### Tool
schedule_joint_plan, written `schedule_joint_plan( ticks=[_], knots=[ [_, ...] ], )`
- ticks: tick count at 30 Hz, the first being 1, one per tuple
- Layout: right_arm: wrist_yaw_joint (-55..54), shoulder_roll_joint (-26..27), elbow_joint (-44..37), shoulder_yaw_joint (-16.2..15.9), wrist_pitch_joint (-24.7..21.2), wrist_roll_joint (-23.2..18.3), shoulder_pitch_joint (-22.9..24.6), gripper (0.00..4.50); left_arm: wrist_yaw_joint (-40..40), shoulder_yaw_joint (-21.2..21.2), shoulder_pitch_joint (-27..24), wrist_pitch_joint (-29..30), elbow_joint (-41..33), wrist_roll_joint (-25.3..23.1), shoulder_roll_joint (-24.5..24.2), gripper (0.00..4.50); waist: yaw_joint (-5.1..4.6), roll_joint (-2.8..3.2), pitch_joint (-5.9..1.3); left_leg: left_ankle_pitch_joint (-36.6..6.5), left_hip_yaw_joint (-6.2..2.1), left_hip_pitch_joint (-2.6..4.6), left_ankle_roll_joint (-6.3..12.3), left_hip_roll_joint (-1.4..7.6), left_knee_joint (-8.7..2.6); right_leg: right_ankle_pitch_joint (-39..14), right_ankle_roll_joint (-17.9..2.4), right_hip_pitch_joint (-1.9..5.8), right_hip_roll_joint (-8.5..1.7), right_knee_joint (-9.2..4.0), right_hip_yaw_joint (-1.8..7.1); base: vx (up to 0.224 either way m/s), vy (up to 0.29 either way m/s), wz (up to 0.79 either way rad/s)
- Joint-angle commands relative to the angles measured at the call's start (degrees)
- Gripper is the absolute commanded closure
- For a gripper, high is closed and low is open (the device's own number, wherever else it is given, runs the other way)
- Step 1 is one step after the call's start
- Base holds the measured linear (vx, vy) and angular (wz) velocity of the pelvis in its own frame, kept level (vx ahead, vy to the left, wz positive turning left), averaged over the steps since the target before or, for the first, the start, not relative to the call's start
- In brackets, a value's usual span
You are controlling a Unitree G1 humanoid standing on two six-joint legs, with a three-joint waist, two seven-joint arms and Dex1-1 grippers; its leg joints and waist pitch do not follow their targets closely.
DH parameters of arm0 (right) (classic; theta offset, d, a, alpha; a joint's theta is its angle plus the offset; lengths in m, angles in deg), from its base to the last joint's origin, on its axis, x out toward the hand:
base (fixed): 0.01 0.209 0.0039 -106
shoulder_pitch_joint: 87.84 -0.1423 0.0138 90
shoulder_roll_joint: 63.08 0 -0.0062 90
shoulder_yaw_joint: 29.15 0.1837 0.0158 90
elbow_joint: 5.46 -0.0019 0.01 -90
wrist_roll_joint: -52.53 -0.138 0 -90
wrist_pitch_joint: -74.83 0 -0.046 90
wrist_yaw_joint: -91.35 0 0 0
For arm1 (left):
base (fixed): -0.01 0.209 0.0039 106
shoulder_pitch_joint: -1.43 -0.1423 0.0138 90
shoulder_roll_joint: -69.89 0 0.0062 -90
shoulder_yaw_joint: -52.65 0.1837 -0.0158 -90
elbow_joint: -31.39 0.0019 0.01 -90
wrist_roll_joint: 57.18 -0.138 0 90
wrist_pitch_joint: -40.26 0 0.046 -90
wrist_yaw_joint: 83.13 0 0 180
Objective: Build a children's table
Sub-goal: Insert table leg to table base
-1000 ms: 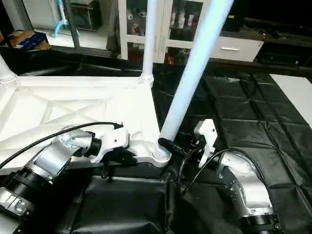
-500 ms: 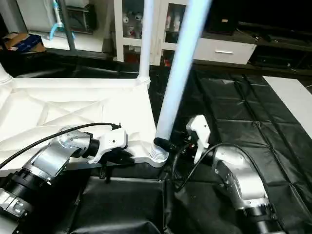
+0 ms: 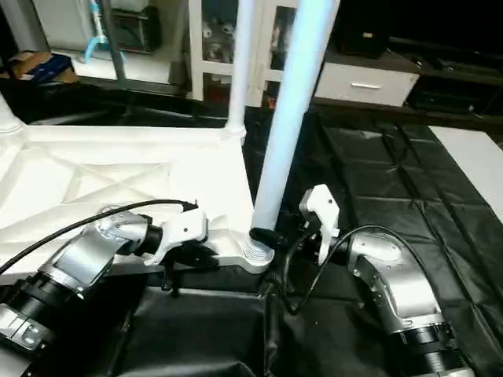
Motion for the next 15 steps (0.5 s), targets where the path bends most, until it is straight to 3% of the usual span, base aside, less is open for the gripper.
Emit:
schedule_joint_plan(
  ticks=[1, 2, 5, 8, 11, 15],
  knots=[
    [-1.89, -0.81, 8.66, -4.38, -4.44, 6.13, 4.04, 2.68, -0.03, 1.71, -1.49, 0.09, 1.90, -0.76, 0.29, 4.50, -0.51, 0.15, -0.26, -30.38, -3.01, 1.37, -2.72, 4.15, -5.25, -35.36, -6.01, -1.72, -4.67, -6.06, 2.40, 0.000, 0.000, 0.00],
    [-4.53, -0.10, 11.47, -2.05, -4.49, 6.06, 3.43, 2.68, 0.10, 1.73, -1.44, 0.12, 1.93, -0.78, 0.25, 4.50, -0.62, 0.33, -0.26, -31.28, -3.19, 1.41, -2.93, 4.06, -5.23, -37.23, -5.54, -1.81, -4.74, -6.24, 2.34, 0.000, 0.000, 0.00],
    [-4.62, -0.58, 11.99, -1.74, -4.71, 5.83, 3.67, 2.68, 0.30, 1.73, -1.34, 0.05, 2.09, -0.84, 0.18, 4.50, -1.08, 0.44, 0.03, -35.38, -3.78, 1.85, -3.76, 3.96, -5.20, -42.02, -3.87, -2.25, -4.72, -6.85, 1.91, 0.000, 0.000, 0.00],
    [-3.71, -0.91, 10.65, -2.46, -4.90, 5.43, 4.17, 2.68, 0.40, 1.75, -1.27, 0.03, 2.09, -0.86, 0.15, 4.50, -1.40, 0.56, -0.06, -36.13, -4.17, 1.46, -4.18, 4.10, -5.71, -38.57, -4.38, -1.67, -4.68, -6.45, 1.78, 0.000, 0.000, 0.00],
    [-3.60, -0.73, 10.13, -2.89, -4.52, 5.44, 4.23, 2.68, 0.46, 1.75, -1.23, 0.03, 2.06, -0.85, 0.13, 4.50, -1.49, 0.78, -0.35, -35.76, -3.95, 1.56, -4.60, 4.22, -6.08, -31.65, -6.30, -1.39, -4.42, -5.99, 1.83, 0.000, 0.000, 0.00],
    [-4.07, 0.04, 9.93, -2.95, -3.47, 5.65, 3.84, 2.68, 0.49, 1.67, -1.21, 0.17, 1.82, -0.82, 0.09, 4.50, -1.32, 0.55, -0.23, -34.79, -3.52, 1.69, -3.96, 4.10, -5.86, -31.23, -7.05, -1.56, -4.57, -6.11, 2.16, 0.000, 0.000, 0.00]
  ],
)
